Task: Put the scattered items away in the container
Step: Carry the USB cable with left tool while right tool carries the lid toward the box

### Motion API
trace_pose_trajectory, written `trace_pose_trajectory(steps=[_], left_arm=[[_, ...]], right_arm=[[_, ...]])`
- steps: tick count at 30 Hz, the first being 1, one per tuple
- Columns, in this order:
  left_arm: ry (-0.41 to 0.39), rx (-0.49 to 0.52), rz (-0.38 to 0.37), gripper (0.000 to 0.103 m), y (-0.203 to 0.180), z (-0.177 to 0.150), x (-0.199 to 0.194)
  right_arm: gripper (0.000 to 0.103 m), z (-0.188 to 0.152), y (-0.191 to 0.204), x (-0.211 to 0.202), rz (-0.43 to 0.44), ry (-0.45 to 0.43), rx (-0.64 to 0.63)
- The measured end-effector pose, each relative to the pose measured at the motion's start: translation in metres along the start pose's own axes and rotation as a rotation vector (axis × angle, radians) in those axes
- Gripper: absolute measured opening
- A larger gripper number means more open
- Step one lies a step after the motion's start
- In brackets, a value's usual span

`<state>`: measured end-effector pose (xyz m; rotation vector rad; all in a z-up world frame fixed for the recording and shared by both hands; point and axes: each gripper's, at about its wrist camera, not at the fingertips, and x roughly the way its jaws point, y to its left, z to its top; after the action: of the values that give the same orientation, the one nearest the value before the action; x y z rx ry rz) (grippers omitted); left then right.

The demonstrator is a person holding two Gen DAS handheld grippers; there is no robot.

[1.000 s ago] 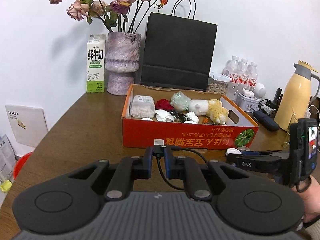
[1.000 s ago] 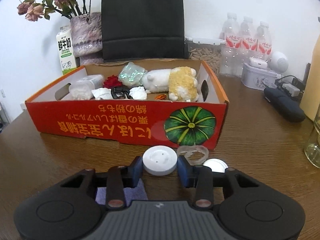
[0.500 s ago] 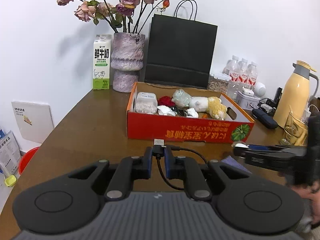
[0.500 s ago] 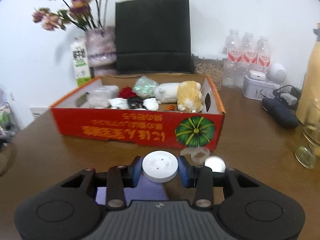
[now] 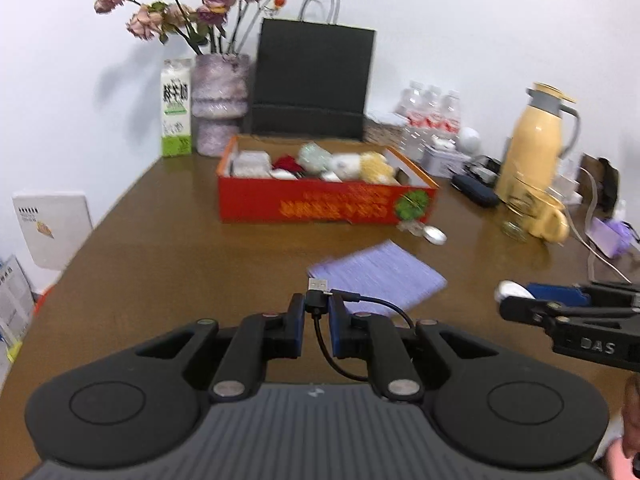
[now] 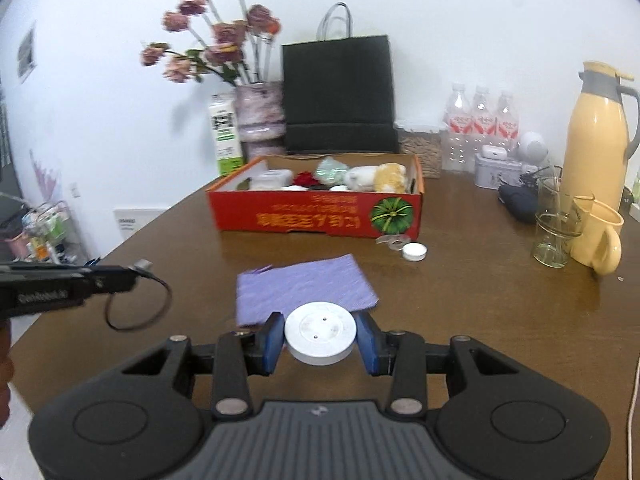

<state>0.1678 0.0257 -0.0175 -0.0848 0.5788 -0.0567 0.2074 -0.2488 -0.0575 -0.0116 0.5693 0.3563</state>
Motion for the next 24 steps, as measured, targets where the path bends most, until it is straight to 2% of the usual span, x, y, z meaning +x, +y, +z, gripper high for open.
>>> trace_pose_trajectory(steps=[3, 7, 10, 14, 21, 24], left_arm=[[0.023, -0.018, -0.013, 0.013, -0.007, -0.016, -0.017], [0.043, -0.044, -0.051, 0.013, -0.008, -0.034, -0.042], [0.046, -0.047, -0.093, 0.013, -0.007, -0.035, -0.053], [0.010, -0.053, -0.139, 0.013, -0.008, -0.028, -0.066], [0.007, -0.069, -0.094, 0.013, -0.005, -0.024, -0.056], [0.000, -0.070, -0.069, 0.013, 0.002, -0.010, -0.044]], right_arm=[[0.038, -0.012, 0.014, -0.021, -0.010, -0.003, -0.028], [0.038, -0.028, 0.018, -0.046, -0.007, 0.012, 0.004], [0.038, -0.034, 0.024, -0.072, -0.028, -0.005, -0.015], [0.038, -0.029, 0.025, -0.094, -0.041, -0.054, -0.027], [0.038, -0.019, 0.015, -0.070, -0.021, -0.059, 0.028], [0.038, -0.007, 0.009, -0.055, -0.010, -0.059, 0.035]])
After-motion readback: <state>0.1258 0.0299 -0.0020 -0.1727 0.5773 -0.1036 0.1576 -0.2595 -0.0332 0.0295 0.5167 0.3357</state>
